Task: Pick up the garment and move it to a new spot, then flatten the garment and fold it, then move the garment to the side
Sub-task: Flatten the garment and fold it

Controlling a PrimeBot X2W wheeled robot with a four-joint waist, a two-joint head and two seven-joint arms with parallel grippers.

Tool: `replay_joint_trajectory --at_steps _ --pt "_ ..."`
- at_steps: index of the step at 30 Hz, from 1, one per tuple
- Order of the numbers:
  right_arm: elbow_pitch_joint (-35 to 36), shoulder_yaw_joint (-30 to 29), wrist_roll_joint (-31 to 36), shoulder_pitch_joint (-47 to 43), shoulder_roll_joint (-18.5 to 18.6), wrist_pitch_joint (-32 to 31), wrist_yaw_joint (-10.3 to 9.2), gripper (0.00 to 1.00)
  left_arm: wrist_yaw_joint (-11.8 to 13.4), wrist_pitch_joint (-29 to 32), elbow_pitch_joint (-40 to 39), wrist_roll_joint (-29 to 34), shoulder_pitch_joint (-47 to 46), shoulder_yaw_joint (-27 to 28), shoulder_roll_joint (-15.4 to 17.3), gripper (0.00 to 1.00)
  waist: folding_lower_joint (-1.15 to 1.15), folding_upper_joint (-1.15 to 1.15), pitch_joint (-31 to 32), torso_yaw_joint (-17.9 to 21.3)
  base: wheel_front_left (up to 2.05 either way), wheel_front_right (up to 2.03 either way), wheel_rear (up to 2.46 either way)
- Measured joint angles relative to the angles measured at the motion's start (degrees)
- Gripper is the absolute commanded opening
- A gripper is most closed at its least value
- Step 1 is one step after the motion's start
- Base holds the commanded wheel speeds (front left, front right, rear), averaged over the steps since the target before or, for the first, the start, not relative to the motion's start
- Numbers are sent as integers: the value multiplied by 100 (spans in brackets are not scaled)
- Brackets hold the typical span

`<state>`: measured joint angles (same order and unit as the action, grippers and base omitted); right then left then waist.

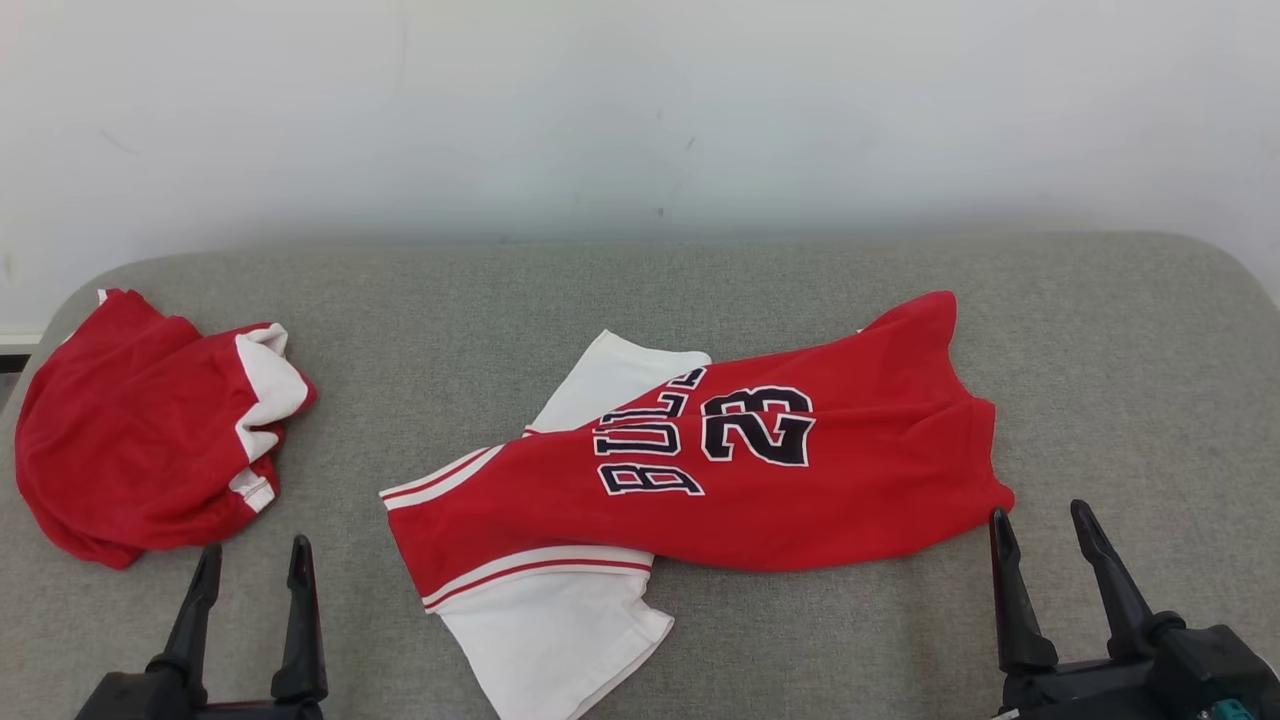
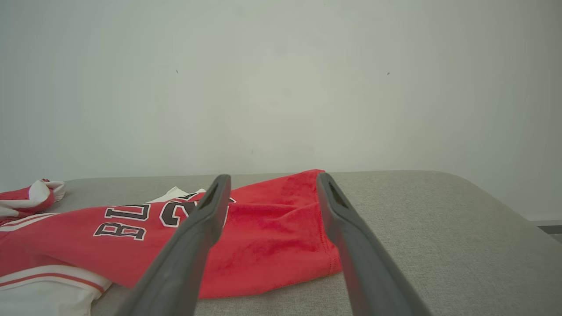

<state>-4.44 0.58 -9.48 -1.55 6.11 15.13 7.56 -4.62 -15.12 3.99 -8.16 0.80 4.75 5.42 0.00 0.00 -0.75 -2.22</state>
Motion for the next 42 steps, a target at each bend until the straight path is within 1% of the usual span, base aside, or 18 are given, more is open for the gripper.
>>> replay_joint_trajectory --at_steps 9,14,20,26,33,40,41,42 --pt "-231 -31 0 7 32 0 0 100 -52 0 -1 64 56 90 -107 100 0 0 -3 12 0 0 0" --pt "-610 -76 12 249 246 1 0 100 -94 0 -16 94 15 107 -142 100 0 0 -70 12 0 0 0" --pt "-1406 -21 65 923 609 -86 0 100 -131 0 -21 94 -82 73 -187 100 0 0 -236 -31 0 0 0" --pt "-2415 68 18 1623 907 -301 0 100 -154 0 9 79 -233 8 -220 100 0 0 -460 -145 0 0 0" --pt "-3591 136 -176 2162 992 -303 0 100 -201 0 52 58 -413 -21 -234 100 0 0 -696 -337 0 0 0" --pt "-4517 322 -411 2600 988 -216 0 100 -230 0 91 52 -500 -46 -242 100 1 0 -854 -452 0 0 0" --pt "-4597 355 -466 2641 982 -194 0 69 -231 0 96 52 -516 -55 -243 100 1 0 -866 -463 0 0 0" --pt "-4652 404 -511 2682 978 -167 0 33 -232 0 101 52 -524 -62 -244 100 1 0 -874 -473 0 0 0"
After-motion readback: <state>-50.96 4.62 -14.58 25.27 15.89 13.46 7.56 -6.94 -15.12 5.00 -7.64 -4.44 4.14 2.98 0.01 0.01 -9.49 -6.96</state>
